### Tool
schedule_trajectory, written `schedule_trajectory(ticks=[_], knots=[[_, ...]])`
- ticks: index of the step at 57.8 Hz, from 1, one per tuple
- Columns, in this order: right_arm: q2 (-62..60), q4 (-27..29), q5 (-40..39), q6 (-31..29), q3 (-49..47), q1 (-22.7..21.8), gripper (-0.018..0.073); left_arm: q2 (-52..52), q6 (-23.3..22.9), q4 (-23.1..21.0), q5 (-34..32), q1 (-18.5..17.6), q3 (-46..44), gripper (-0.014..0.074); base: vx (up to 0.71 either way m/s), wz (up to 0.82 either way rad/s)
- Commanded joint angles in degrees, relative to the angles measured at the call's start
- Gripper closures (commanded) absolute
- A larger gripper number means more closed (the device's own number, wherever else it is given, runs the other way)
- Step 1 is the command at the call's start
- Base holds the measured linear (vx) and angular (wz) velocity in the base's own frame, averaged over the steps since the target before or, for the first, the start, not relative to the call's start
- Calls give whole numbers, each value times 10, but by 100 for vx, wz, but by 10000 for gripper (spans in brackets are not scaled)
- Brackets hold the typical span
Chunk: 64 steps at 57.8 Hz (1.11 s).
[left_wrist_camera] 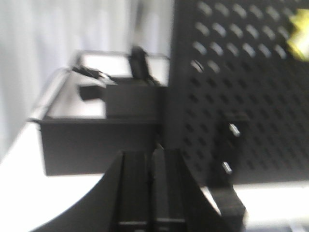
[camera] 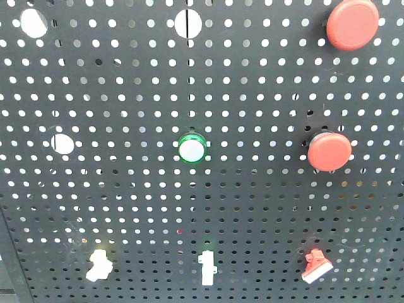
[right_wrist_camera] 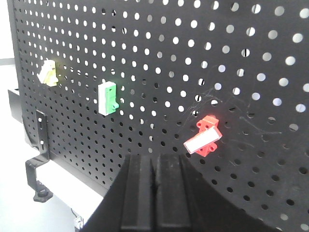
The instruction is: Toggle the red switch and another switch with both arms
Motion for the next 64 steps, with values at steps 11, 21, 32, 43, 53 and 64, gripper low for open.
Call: schedule_trajectory(ticks=[11,21,32,43,53,64], knots=[[3,1,-40,-2,-18,0,565,-13,1,14,-65,31,11,594,0,0],[3,1,-38,-2,-18,0,565,-12,1,14,-65,31,11,594,0,0],[3,1,-38,-2,-18,0,565,-12,1,14,-65,31,11,594,0,0],[3,1,-38,-2,-18,0,565,-12,1,14,-65,31,11,594,0,0],[3,1,-37,-2,-18,0,565,-12,1,14,-65,31,11,594,0,0],[3,-56,-31,15,-17,-40,565,-12,1,14,-65,31,11,594,0,0]])
